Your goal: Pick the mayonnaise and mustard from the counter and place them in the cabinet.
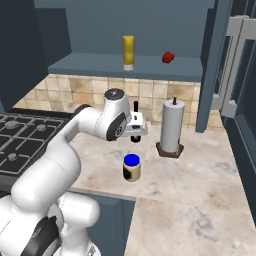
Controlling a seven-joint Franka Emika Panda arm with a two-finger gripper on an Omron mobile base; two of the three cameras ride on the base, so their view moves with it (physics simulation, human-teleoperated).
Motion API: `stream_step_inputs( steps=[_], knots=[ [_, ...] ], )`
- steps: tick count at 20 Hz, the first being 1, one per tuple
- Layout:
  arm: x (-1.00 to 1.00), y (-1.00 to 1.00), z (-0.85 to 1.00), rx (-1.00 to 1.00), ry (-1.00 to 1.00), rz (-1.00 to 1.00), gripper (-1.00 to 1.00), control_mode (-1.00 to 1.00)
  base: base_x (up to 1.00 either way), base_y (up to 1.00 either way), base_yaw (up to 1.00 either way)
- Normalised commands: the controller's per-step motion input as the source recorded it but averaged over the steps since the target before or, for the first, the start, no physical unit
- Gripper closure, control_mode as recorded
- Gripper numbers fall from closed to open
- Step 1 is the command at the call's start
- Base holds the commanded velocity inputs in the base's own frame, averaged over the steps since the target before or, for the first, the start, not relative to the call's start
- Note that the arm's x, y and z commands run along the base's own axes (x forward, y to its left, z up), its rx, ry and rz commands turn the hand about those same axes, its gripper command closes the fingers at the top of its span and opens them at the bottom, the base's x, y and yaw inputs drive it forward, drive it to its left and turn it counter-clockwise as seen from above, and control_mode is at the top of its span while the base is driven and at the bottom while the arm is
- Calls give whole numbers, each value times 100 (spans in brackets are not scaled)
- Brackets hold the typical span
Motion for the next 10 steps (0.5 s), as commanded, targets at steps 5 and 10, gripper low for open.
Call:
stream_step_inputs(
  steps=[5,10],
  knots=[
    [-43,0,-27,2,2,-6,-100,-100,0,0,0],
    [-39,0,-23,1,0,-1,-100,-100,0,0,0]
  ],
)
